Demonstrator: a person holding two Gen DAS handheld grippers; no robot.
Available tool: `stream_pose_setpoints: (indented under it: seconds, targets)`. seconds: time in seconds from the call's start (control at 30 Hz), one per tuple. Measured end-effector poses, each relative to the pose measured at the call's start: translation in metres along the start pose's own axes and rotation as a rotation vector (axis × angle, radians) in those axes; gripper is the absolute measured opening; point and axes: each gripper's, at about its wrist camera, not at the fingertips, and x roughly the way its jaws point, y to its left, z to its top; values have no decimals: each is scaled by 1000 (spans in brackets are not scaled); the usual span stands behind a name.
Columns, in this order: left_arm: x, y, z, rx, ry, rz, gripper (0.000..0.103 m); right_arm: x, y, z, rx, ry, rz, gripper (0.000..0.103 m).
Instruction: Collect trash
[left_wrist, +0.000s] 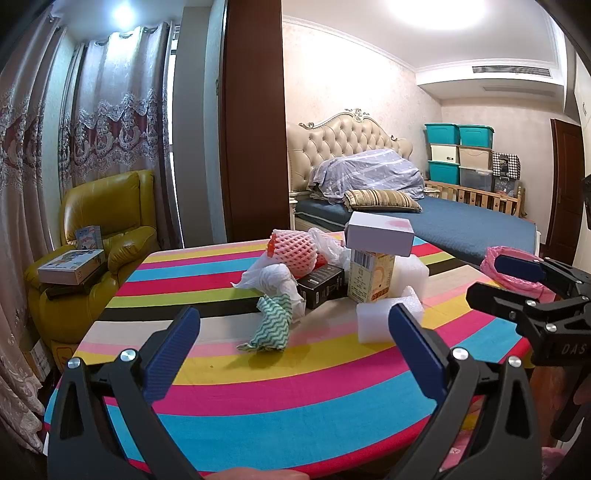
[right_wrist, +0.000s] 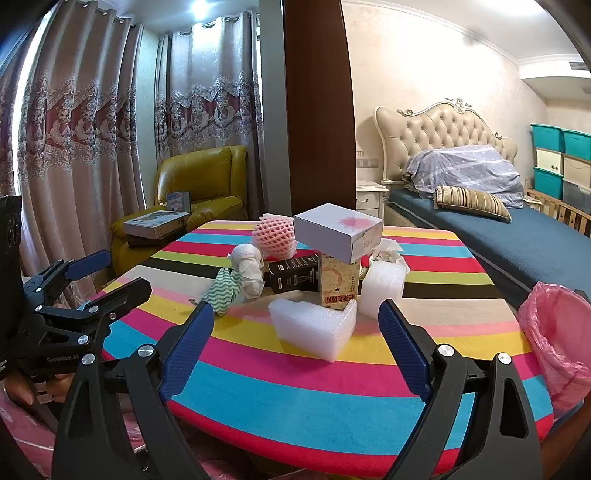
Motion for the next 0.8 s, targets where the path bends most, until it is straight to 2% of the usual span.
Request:
stream_pose_setpoints:
  seconds: [0.8]
  targets:
    - [0,-1,2,-6,4,-6,99,2,0,-1,2,3,0,85]
